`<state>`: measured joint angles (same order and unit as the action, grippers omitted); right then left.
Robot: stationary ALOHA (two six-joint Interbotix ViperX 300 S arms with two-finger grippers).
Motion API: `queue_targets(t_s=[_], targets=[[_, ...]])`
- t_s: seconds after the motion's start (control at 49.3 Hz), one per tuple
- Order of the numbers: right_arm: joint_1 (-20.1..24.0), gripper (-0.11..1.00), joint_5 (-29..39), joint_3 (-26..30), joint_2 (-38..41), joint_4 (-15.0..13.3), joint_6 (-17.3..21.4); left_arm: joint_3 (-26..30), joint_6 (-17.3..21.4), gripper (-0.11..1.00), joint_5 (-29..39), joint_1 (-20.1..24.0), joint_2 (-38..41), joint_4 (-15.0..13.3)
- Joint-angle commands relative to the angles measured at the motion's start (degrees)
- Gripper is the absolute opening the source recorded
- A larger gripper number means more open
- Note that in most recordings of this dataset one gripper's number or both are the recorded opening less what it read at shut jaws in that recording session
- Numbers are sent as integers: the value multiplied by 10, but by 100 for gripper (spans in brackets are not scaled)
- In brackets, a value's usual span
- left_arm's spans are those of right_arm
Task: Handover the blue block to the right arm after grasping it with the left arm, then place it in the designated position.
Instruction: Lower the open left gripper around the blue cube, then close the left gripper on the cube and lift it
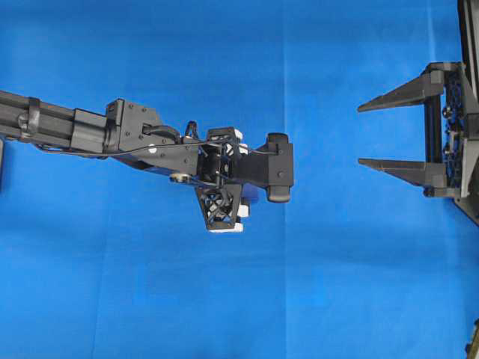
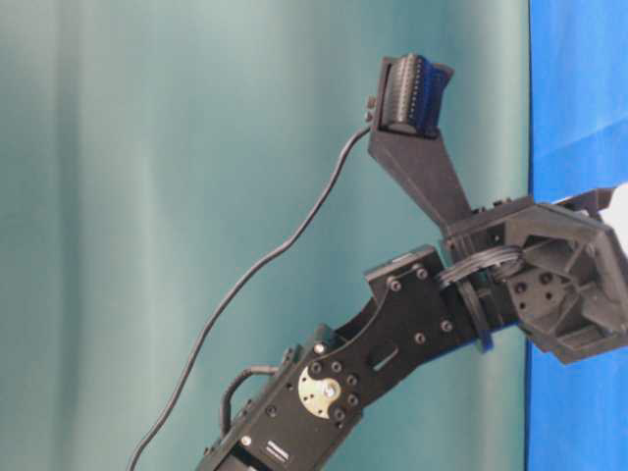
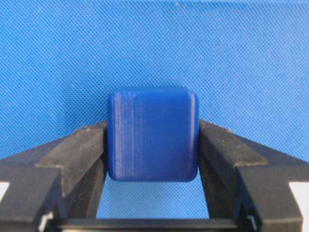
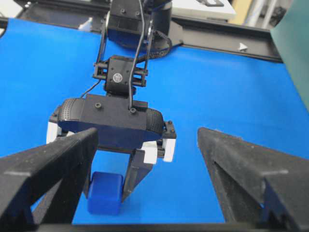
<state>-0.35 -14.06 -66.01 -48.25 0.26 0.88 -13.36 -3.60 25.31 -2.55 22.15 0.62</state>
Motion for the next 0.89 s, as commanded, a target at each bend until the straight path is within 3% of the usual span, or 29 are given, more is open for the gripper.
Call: queue_targets(t_s=[0.0,0.426,0.872], targets=[[0,97,-5,11,3,3,1,6,-3,48,-4,0,-11,2],[0,97,-6,11,6,4,1,11,-1,48,6,-4,-28,2],[-1,97,-5,11,6,3,1,30,-2,48,98,-6,-130,2]])
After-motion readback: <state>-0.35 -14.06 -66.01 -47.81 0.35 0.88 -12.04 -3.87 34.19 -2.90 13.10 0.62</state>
